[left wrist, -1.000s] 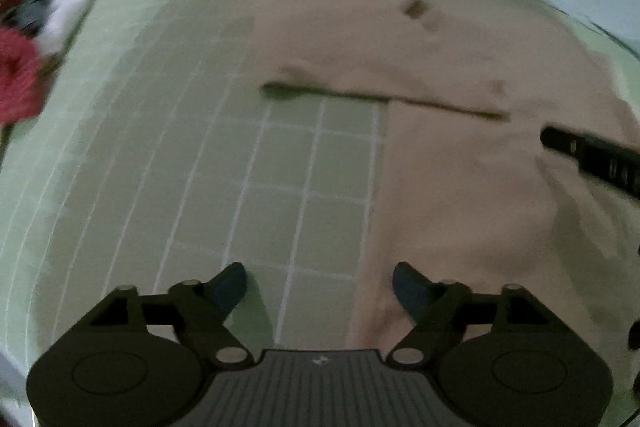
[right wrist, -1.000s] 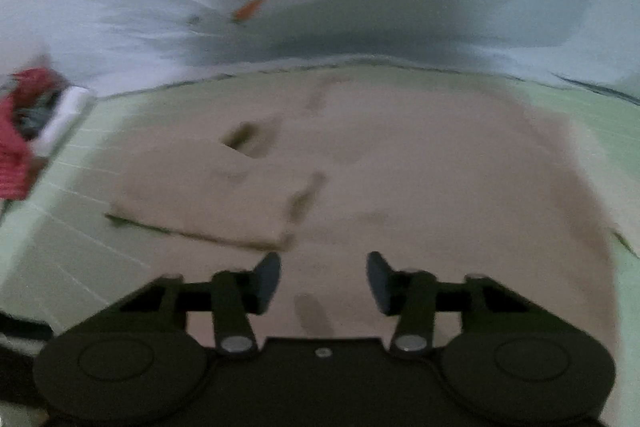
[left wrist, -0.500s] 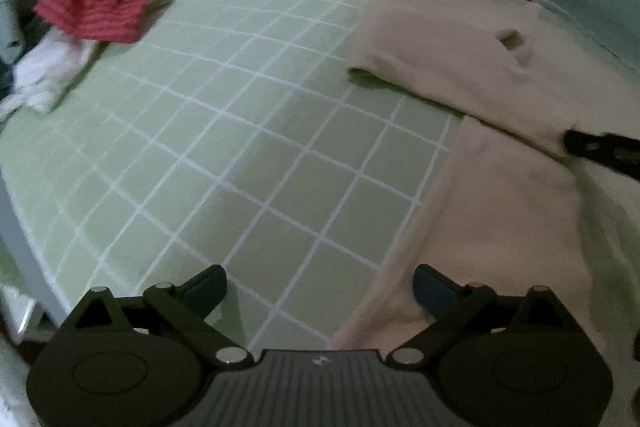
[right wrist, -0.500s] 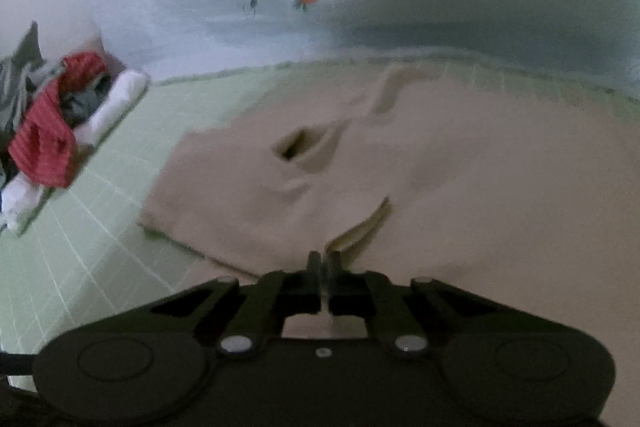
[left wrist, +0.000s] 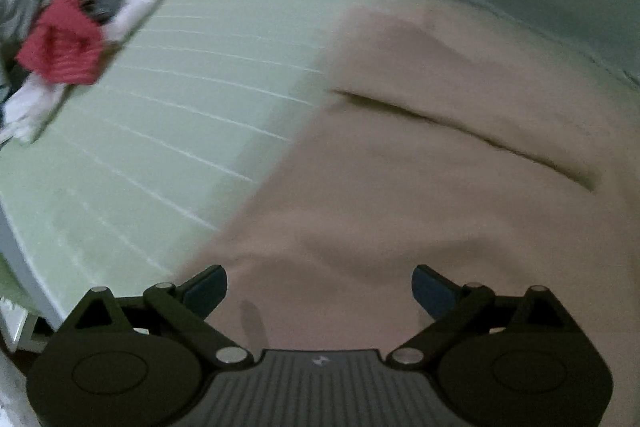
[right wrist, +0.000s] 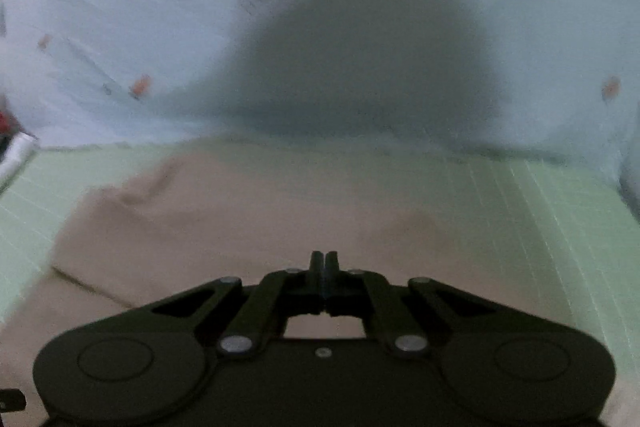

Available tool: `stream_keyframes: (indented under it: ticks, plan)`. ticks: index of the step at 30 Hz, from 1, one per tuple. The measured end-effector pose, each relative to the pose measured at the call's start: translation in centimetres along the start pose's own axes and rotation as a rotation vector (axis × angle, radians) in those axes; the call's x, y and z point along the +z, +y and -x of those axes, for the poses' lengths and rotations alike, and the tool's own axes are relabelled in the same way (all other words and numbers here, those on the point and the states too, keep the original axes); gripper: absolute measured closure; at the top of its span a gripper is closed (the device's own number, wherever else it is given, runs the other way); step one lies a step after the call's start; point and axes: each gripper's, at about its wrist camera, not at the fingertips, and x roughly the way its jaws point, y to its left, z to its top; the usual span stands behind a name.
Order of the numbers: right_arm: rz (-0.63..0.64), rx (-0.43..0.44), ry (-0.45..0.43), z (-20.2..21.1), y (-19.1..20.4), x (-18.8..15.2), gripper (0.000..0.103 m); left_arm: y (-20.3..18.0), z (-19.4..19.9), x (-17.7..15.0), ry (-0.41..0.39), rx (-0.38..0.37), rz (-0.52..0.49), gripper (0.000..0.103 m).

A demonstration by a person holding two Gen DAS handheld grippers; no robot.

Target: Fold clothes

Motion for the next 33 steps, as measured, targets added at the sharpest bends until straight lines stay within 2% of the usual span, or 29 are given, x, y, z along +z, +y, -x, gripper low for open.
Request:
stream_keyframes:
  ticks: [1, 2, 4, 5, 7, 11, 15, 18, 19, 21, 22, 23, 24, 29, 33]
  plan:
    - [-0.019, -0.002, 0.031, -0.4, -0.9, -0.4, 0.101, -0.7, -0.3, -0.1, 0.011, -0.008, -0.015, 0.005]
    - [-0.035, 0.011, 0.041, -0.7, -1.5, -0.6, 0.096, -1.0, -0.7, -0.3, 0.019, -0.009, -0.013, 0.005]
    - [-0.068, 0.038, 0.062, -1.1, -2.6, -1.1, 0.082, -1.2, -1.3, -0.6, 0.034, -0.009, -0.005, 0.004]
    - [-0.071, 0.068, 0.063, -1.6, -2.7, -1.0, 0.065, -1.3, -1.6, -0.7, 0.041, -0.009, 0.0, 0.003]
    - [-0.077, 0.128, 0.064, -2.4, -2.8, -0.9, 0.053, -1.6, -2.2, -1.0, 0.056, -0.01, 0.008, 0.0]
    - [-0.053, 0.26, 0.095, -4.6, -1.2, -0.7, 0.053, -1.4, -2.4, -1.2, 0.066, -0.036, 0.045, 0.0]
    - [-0.013, 0.313, 0.159, -6.9, 0.8, -1.0, 0.053, -1.6, -2.1, -1.3, 0.068, -0.034, 0.055, 0.0]
    - [0.011, 0.321, 0.168, -7.5, 1.9, -1.5, 0.053, -1.7, -1.9, -1.3, 0.07, -0.032, 0.061, 0.0]
    - [0.024, 0.315, 0.158, -7.1, 2.2, -1.7, 0.057, -1.7, -1.8, -1.3, 0.07, -0.032, 0.061, 0.0]
    - [0.051, 0.314, 0.148, -6.9, 2.4, -1.9, 0.076, -1.7, -1.8, -1.3, 0.072, -0.03, 0.062, 0.0]
    - [0.053, 0.335, 0.152, -6.9, 2.4, -1.9, 0.091, -1.7, -1.8, -1.3, 0.074, -0.03, 0.062, 0.0]
    - [0.051, 0.346, 0.145, -6.8, 2.3, -1.8, 0.099, -1.7, -1.8, -1.2, 0.076, -0.03, 0.063, 0.0]
    - [0.048, 0.356, 0.137, -6.7, 2.3, -1.7, 0.099, -1.7, -1.9, -1.2, 0.08, -0.029, 0.063, 0.0]
    - [0.037, 0.321, -0.025, -3.9, 0.4, -0.1, 0.1, -1.6, -2.1, -0.8, 0.104, -0.026, 0.072, 0.0]
    - [0.025, 0.22, -0.142, -1.5, -2.8, 1.7, 0.1, -1.7, -2.1, -0.7, 0.115, -0.022, 0.08, 0.0]
